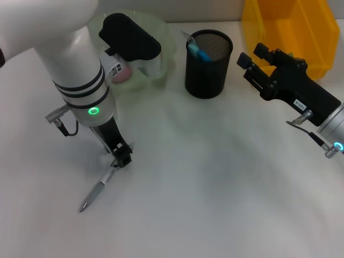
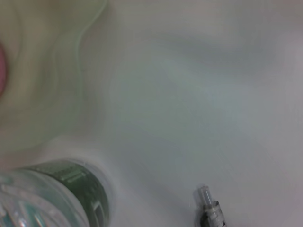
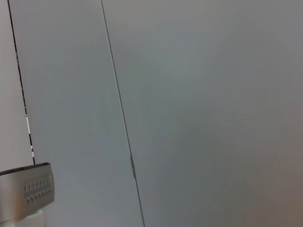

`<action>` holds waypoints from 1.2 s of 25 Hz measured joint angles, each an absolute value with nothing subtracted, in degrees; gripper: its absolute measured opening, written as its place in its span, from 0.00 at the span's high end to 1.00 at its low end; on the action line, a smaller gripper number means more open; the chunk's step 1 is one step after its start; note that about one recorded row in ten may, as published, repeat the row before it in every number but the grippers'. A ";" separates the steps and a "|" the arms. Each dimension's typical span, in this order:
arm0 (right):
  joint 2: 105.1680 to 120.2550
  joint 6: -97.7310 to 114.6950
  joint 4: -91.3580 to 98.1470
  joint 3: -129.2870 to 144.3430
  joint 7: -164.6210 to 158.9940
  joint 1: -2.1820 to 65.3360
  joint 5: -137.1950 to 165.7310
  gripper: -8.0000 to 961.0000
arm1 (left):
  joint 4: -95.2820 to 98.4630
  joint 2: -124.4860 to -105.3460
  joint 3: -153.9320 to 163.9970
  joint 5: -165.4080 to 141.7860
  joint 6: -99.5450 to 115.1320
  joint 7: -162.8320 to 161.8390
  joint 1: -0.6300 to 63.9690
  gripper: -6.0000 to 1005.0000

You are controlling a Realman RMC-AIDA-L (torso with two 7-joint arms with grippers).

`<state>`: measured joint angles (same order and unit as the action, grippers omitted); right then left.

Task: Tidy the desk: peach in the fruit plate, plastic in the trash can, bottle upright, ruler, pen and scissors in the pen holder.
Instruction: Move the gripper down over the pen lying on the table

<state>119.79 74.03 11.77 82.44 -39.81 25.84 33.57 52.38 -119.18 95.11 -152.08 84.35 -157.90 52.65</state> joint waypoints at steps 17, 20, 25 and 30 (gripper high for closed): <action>119.79 73.80 11.80 82.44 -39.81 26.36 33.57 0.49 | 53.60 -119.18 95.41 -151.87 84.83 -157.79 53.05 0.51; 119.79 73.80 11.80 82.44 -39.81 26.34 33.57 0.49 | 53.60 -119.18 95.52 -151.92 84.95 -157.79 53.06 0.50; 119.79 73.80 11.77 82.44 -39.81 26.34 33.57 0.49 | 53.57 -119.18 95.70 -151.94 85.30 -158.09 53.21 0.49; 119.79 73.80 11.77 82.44 -39.81 26.38 33.57 0.49 | 53.17 -119.18 96.10 -151.82 85.34 -158.56 53.35 0.48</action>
<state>119.79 73.80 11.77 82.44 -39.81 26.38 33.57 53.17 -119.18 96.10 -151.82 85.34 -158.56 53.35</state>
